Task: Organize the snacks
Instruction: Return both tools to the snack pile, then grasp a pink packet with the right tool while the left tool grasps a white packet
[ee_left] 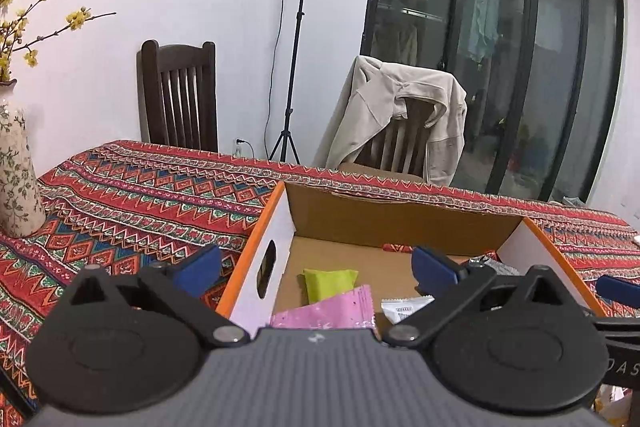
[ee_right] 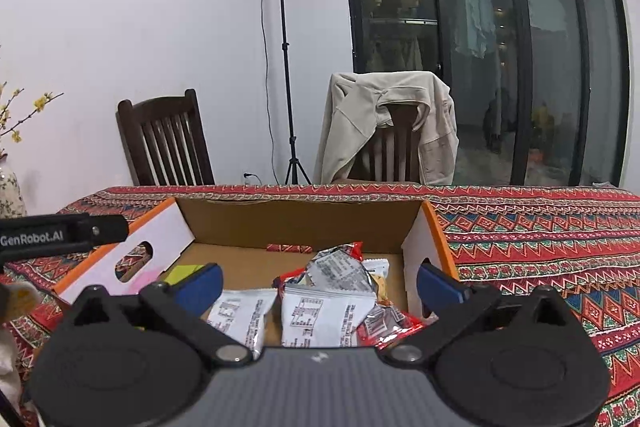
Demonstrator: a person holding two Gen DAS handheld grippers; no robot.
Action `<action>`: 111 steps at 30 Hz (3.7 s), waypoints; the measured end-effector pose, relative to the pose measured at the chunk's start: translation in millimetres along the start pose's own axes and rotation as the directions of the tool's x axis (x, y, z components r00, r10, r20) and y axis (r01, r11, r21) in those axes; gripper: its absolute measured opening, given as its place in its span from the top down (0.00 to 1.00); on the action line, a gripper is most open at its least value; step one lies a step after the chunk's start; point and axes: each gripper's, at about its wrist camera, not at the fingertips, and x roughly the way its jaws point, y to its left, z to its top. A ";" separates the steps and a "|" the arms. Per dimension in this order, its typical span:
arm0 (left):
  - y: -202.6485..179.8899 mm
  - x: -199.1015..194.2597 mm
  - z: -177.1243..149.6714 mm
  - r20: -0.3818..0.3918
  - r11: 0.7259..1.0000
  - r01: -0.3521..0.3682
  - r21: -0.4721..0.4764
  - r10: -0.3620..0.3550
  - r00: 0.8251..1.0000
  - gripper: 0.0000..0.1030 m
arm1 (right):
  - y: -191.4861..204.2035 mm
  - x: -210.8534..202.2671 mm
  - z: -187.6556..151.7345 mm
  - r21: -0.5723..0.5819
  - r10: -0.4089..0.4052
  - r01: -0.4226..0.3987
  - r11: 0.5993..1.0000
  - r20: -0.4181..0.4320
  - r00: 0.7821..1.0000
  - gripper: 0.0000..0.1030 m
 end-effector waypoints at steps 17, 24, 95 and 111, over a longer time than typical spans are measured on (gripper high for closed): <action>-3.7 -39.2 15.1 0.032 0.999 0.001 0.041 -0.002 1.000 0.00 | 2.8 -30.7 13.4 -0.002 -0.029 0.029 1.000 0.021 0.999 0.00; 0.7 -66.6 22.7 0.037 0.998 0.041 0.040 -0.043 0.998 0.00 | 5.3 -64.0 23.3 -0.023 -0.020 0.021 1.000 0.034 0.999 0.00; 51.1 -102.2 -84.5 -0.173 0.995 0.048 0.086 -0.032 0.984 0.00 | 20.9 -90.2 -72.2 0.056 0.092 -0.084 0.995 -0.146 0.985 0.35; 37.7 -44.0 -85.5 -0.317 0.993 0.010 0.117 0.028 0.948 0.00 | 20.3 -96.3 -72.5 0.073 0.111 -0.103 0.992 -0.117 0.987 0.34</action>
